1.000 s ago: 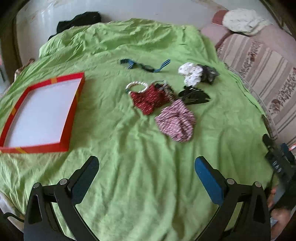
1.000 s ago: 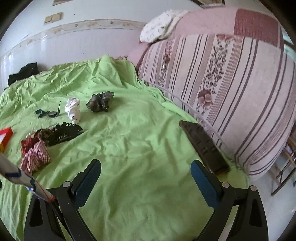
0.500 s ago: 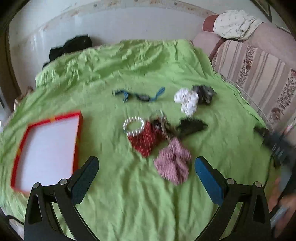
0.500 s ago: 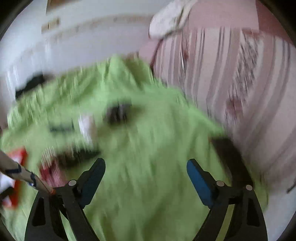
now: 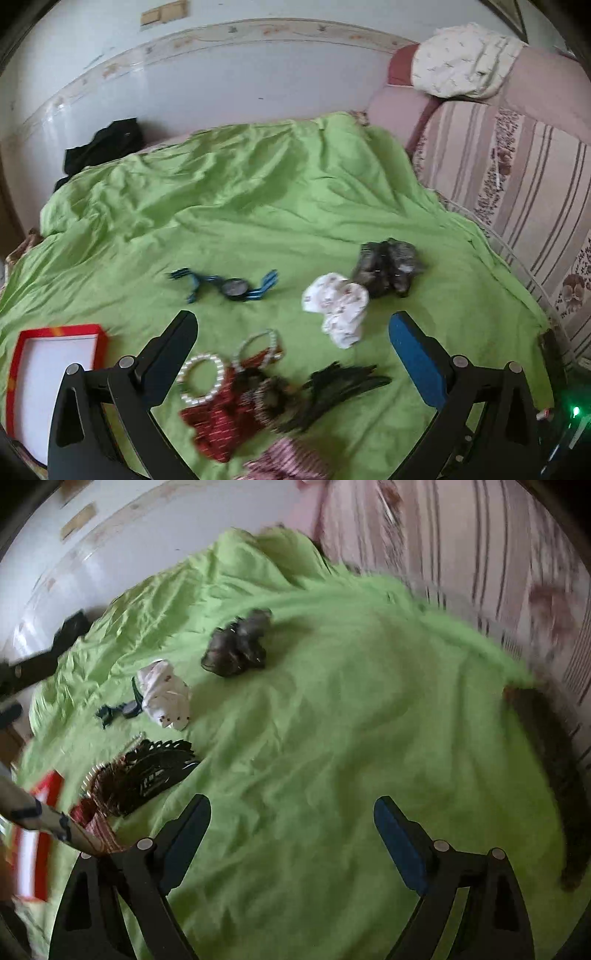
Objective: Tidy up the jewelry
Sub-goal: 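Move both tools toward the pile of scrunchies on the green sheet, then grasp the red polka-dot scrunchie with the left tool while the right grasps the plaid scrunchie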
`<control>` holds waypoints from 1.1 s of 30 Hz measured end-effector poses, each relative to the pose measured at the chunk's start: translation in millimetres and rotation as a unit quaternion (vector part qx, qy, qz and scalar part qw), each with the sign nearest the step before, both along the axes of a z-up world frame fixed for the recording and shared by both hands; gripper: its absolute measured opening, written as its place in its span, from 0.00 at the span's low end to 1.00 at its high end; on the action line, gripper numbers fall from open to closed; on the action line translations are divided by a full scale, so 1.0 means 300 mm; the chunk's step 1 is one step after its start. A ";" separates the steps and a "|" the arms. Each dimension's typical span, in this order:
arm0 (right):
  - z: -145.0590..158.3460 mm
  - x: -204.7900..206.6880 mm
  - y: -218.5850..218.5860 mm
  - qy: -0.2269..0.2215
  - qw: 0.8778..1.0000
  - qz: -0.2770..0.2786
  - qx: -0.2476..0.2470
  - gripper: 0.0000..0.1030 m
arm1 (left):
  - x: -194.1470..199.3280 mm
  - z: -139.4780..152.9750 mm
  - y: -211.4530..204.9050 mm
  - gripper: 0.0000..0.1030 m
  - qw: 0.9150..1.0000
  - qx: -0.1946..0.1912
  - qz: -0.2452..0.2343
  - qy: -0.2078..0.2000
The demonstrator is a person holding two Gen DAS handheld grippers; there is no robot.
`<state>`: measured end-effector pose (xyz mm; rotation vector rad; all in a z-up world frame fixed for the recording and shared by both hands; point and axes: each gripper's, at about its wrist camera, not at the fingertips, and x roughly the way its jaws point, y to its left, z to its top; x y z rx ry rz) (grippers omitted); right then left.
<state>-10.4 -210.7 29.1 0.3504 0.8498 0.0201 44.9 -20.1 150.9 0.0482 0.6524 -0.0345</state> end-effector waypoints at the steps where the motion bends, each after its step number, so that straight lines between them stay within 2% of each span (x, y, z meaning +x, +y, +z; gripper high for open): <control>1: -0.001 0.001 -0.017 0.002 1.000 -0.006 0.007 0.91 | 0.012 -0.007 -0.016 1.00 1.000 0.002 -0.006 0.001; 6: -0.009 0.006 -0.029 -0.003 1.000 -0.013 0.009 0.91 | 0.019 -0.019 -0.020 1.00 1.000 0.001 -0.004 -0.004; 11: 0.013 0.008 -0.032 -0.011 1.000 -0.014 0.011 0.91 | -0.018 -0.018 0.030 1.00 1.000 -0.014 0.006 0.015; 16: 0.065 -0.004 -0.019 -0.041 0.999 -0.004 0.026 0.90 | -0.147 0.038 0.169 1.00 0.999 0.000 0.050 0.007; 20: 0.085 -0.006 0.035 -0.050 0.995 0.040 0.077 0.83 | -0.253 0.050 0.330 1.00 0.995 0.007 0.100 0.023; 23: 0.084 -0.002 0.120 -0.042 0.992 0.084 0.088 0.74 | -0.312 0.037 0.443 0.99 0.992 -0.014 0.120 0.035; 26: 0.078 -0.005 0.226 -0.026 0.985 0.143 0.094 0.73 | -0.328 -0.014 0.532 0.88 0.989 -0.054 0.121 0.071; 27: 0.074 -0.006 0.250 -0.021 0.982 0.156 0.100 0.73 | -0.321 -0.035 0.549 0.85 0.987 -0.068 0.116 0.083; 30: 0.047 -0.001 0.317 0.000 0.974 0.192 0.117 0.73 | -0.271 -0.124 0.576 0.84 0.982 -0.108 0.087 0.128; 33: 0.021 0.004 0.358 0.015 0.967 0.218 0.132 0.73 | -0.187 -0.228 0.566 0.84 0.973 -0.142 0.062 0.170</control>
